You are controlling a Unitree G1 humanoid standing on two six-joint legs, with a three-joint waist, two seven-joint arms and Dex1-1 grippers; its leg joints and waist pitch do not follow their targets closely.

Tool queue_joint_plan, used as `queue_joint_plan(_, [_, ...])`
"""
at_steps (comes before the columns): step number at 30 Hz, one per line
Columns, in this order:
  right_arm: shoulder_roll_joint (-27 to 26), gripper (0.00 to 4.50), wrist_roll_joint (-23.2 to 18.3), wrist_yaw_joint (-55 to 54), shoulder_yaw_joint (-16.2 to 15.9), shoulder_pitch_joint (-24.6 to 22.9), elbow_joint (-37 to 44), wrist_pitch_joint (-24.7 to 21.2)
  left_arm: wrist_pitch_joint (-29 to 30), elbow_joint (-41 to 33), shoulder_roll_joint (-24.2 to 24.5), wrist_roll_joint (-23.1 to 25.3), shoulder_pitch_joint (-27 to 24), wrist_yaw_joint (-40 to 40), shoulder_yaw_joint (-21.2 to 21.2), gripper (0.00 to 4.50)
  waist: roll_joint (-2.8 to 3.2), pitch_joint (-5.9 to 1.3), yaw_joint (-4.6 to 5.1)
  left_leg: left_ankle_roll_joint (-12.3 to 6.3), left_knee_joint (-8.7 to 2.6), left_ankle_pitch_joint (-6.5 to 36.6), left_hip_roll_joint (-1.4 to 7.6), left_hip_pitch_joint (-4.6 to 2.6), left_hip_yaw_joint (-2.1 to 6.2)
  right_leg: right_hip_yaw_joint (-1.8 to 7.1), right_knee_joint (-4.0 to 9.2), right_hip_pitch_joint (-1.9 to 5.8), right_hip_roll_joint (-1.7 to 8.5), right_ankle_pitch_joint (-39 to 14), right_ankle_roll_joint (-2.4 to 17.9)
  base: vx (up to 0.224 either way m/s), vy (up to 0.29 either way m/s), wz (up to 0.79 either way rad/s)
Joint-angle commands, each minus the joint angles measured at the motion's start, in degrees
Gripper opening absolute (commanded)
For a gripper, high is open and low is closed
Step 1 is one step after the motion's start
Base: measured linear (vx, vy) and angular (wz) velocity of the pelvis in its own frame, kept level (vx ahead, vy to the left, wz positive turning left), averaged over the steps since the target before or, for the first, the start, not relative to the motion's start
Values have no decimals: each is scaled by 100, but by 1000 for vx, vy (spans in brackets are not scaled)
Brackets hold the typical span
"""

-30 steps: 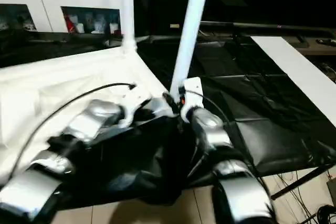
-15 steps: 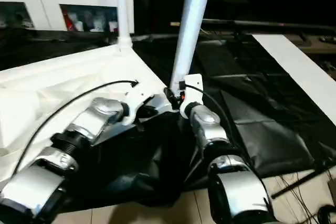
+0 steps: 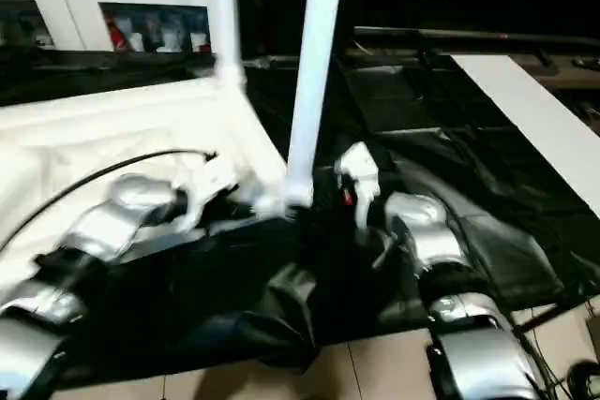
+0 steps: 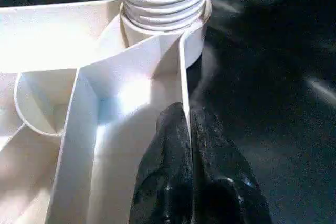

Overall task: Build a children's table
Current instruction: Rotate leg to tighten

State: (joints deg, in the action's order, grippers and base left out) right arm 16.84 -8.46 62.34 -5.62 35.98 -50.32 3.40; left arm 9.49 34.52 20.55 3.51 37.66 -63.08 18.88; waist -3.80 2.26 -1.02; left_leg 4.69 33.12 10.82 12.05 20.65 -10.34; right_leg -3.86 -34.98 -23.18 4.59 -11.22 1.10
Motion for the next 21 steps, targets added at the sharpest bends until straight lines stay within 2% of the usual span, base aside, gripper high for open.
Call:
queue_joint_plan(1, [63,439,96,209,-87,-8,62,189,-131,-252,22,-13,-101,-529,390,0,57,-295,-17,-375,-359,1095,187,-57,-1,272,394,270,335,-796,1522,0,0,0])
queue_joint_plan(4, [89,439,59,413,-123,-38,138,124,-120,-351,127,-16,-137,-691,404,0,75,-305,-82,-365,-354,943,184,-82,-16,279,354,269,314,-467,1558,0,0,0])
queue_joint_plan(7, [122,439,26,514,-204,-103,301,-1,-111,-398,177,-20,-156,-743,385,0,67,-320,-104,-439,-337,680,169,-44,-14,273,300,315,316,-53,1594,0,0,0])
queue_joint_plan(9, [110,439,12,524,-204,-100,306,-8,-112,-418,199,-22,-167,-773,378,0,60,-324,-106,-456,-331,653,163,-44,-16,272,300,319,320,-43,1587,0,0,0])
queue_joint_plan(10, [110,413,12,524,-204,-100,306,-8,-112,-418,199,-22,-167,-773,378,0,60,-320,-108,-456,-335,671,165,-44,-14,271,308,316,328,-114,1583,0,0,0])
queue_joint_plan(14, [71,380,3,595,-182,-72,270,-17,-125,-437,243,-25,-183,-823,364,0,60,-323,-107,-415,-334,725,166,-43,-10,269,315,320,332,-247,1563,0,0,0])
queue_joint_plan(18, [69,348,23,673,-168,-61,180,15,-133,-436,275,-28,-196,-864,359,0,63,-330,-109,-445,-321,631,163,-40,-14,267,294,324,322,-87,1595,0,0,0])
queue_joint_plan(19, [74,324,29,673,-177,-69,179,21,-135,-433,274,-27,-201,-867,359,0,67,-332,-112,-450,-320,616,163,-39,-13,266,291,327,324,-70,1602,0,0,0])
queue_joint_plan(21, [82,317,42,672,-191,-101,193,24,-131,-444,279,-27,-218,-884,370,0,67,-332,-113,-447,-320,611,163,-37,-11,265,289,329,324,-66,1603,0,0,0])
